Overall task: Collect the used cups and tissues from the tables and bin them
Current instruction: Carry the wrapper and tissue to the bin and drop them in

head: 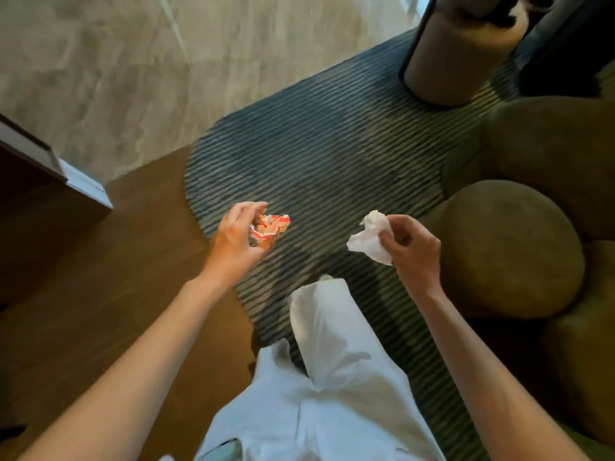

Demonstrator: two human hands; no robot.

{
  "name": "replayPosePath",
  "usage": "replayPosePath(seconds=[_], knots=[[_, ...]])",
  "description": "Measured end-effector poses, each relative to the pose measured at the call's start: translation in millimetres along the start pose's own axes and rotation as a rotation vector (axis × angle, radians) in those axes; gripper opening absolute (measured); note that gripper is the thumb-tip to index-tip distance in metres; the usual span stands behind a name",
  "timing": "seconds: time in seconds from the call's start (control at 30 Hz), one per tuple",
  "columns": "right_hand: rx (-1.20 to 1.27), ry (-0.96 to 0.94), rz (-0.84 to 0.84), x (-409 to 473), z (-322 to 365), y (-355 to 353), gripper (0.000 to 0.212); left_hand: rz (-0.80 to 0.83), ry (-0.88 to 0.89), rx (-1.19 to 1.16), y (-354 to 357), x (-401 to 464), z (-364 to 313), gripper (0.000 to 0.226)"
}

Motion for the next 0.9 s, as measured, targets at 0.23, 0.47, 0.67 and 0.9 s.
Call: replayPosePath(seconds=[0.23,0.47,0.67,0.9], knots=[[0.032,0.121,-0.057,194,-71,27,0.022,-0.023,0.027,0.003,10,223,-62,0.056],[-0.004,0.041,-0.087,396,-97,24,0.017,0.023,0.116,0.046,5,421,-149,0.054],[-0.001,0.126,-0.091,549,-143,69,0.014,0.037,0.096,0.034,-1,580,-165,0.053],[0.037,0.214,-0.135,732,-188,120,0.013,0.119,0.108,0.050,-18,790,-185,0.054]])
Point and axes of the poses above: each hand's wrist, its own x-axis towards the middle knuckle, its own y-axis out of the palm, z = x × y, the point moved 4 cm from there along x, towards the middle knuckle, and after that the axes turned 15 degrees about -y, right-handed, at the moved point
